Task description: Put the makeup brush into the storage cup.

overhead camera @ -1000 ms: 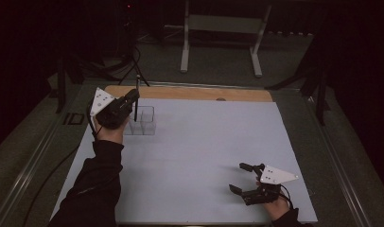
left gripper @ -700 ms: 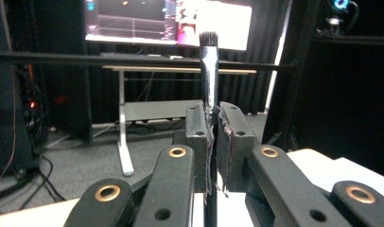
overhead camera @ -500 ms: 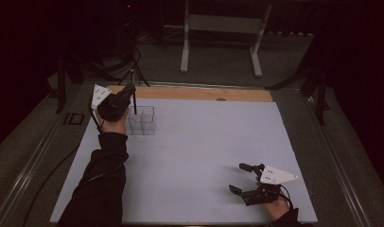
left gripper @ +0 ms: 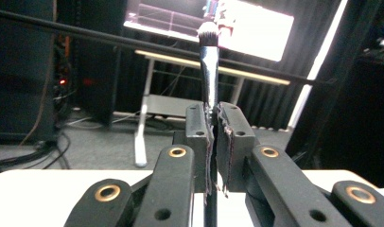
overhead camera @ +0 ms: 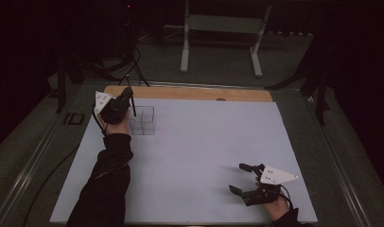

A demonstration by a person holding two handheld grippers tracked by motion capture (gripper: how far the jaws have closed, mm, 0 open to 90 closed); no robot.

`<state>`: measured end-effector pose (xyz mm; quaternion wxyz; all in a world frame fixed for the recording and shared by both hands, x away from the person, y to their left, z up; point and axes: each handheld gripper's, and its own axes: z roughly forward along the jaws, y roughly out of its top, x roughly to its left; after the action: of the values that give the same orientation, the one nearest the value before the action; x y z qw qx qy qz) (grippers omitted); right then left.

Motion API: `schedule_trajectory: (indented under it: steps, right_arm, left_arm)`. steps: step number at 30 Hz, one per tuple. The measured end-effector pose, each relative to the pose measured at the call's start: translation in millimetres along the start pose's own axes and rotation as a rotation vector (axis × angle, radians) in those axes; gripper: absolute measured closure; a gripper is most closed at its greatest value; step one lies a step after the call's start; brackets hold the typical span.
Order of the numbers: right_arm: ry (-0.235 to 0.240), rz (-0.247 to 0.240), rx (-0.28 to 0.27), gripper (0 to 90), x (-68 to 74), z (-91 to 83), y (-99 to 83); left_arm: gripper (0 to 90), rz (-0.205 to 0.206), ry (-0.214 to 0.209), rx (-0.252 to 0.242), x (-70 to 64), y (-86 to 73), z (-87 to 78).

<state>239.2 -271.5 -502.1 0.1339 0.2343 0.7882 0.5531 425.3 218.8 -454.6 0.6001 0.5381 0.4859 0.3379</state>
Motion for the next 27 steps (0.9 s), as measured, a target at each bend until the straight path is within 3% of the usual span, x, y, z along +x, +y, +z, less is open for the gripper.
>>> schedule_trajectory:
  steps: [3, 6, 8, 22, 27]
  right_arm:
    - [0.000, 0.001, 0.002, 13.7, -0.2, 0.1, -0.2]
    - [0.001, 0.000, 0.002, 13.6, 0.1, 0.5, -0.1]
    - [0.000, 0.000, 0.001, 13.6, 0.2, 0.4, 0.0]
    - [-0.003, -0.001, 0.001, 13.7, 0.2, -0.3, 0.2]
    - [-0.003, -0.001, 0.000, 13.7, 0.1, -0.5, 0.3]
  left_arm:
    - [85.3, -0.023, -0.017, 0.038, -2.1, -3.7, 0.8]
    - [85.2, -0.060, 0.020, 0.108, -4.4, -5.3, 2.0]
    - [85.2, -0.033, 0.066, 0.130, -7.0, -7.2, 2.2]
    - [85.2, 0.054, 0.108, 0.232, -20.5, -16.8, 4.3]
    - [85.1, 0.074, 0.154, 0.267, -25.3, -15.2, 2.5]
